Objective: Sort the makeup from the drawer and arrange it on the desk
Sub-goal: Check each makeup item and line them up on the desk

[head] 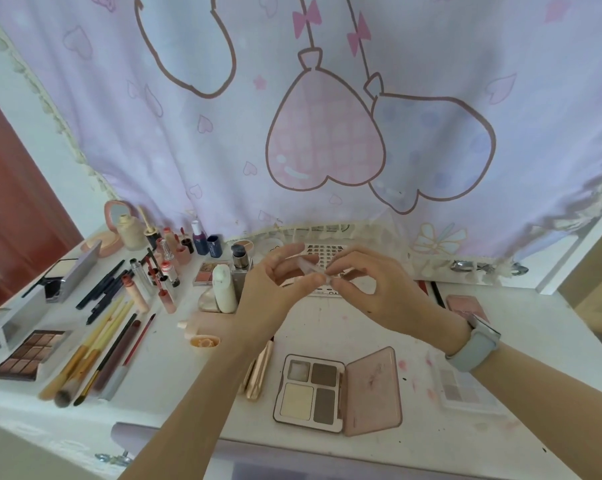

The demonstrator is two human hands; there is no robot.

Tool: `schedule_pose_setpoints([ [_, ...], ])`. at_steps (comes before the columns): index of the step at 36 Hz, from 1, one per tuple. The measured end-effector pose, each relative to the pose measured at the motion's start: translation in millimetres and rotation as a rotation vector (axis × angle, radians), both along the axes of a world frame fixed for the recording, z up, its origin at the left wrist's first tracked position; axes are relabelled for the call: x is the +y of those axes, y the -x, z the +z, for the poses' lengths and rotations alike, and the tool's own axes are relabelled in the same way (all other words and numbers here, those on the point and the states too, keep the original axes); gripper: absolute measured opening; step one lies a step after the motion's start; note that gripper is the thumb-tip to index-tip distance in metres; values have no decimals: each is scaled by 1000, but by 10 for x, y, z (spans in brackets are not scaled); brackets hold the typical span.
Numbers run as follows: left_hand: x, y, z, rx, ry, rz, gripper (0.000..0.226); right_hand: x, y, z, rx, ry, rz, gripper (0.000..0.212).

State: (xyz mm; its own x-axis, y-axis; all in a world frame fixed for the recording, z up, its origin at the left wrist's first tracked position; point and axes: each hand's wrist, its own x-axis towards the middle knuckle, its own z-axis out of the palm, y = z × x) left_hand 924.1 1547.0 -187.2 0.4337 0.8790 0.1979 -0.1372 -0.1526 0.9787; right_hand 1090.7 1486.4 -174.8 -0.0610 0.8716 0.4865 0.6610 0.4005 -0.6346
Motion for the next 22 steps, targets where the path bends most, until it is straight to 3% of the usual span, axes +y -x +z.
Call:
schedule_pose_setpoints([
  [11,-1,-37,-21,132,-38,-2,56,11,-13,-12,-59,81,-17,16],
  [15,6,-38,-63,84,81,-83,44,36,-86,-62,88,171,-132,16],
  [19,70,-66,-146,-38,360,-80,26,67,-155,-150,298,374,-216,12],
  [22,128,-101,-240,83,448,-19,24,57,-182,-231,543,552,-241,9],
])
